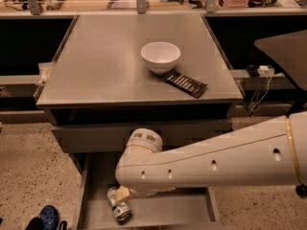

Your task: Pick 7up can from middle drawer and place on counter

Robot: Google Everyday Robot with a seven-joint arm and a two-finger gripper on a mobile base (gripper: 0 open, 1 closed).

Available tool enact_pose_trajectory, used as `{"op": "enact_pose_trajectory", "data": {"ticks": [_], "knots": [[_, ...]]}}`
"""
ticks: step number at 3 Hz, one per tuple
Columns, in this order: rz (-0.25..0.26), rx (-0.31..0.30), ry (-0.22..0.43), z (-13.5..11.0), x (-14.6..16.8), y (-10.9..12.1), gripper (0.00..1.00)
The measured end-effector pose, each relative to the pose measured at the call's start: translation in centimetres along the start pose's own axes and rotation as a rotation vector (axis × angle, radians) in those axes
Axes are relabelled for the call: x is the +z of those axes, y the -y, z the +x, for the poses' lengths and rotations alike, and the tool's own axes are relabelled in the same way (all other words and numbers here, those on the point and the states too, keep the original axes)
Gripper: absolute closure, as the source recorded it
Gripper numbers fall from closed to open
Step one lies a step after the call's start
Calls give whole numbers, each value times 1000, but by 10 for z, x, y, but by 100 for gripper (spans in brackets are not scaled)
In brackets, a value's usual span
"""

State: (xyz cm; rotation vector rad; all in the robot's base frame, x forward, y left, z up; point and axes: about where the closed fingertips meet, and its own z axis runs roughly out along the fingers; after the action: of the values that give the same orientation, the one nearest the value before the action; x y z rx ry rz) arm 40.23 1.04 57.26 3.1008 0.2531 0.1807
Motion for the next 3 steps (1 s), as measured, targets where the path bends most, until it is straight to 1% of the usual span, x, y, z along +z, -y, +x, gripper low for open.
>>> {"op": "enact_pose_trajectory", "data": {"ticks": [1,2,3], "knots": [[15,-29,-102,43,10,-4,0],[92,-94,-212,86,24,10,0],[185,-123,-201,97,52,30,0]]}}
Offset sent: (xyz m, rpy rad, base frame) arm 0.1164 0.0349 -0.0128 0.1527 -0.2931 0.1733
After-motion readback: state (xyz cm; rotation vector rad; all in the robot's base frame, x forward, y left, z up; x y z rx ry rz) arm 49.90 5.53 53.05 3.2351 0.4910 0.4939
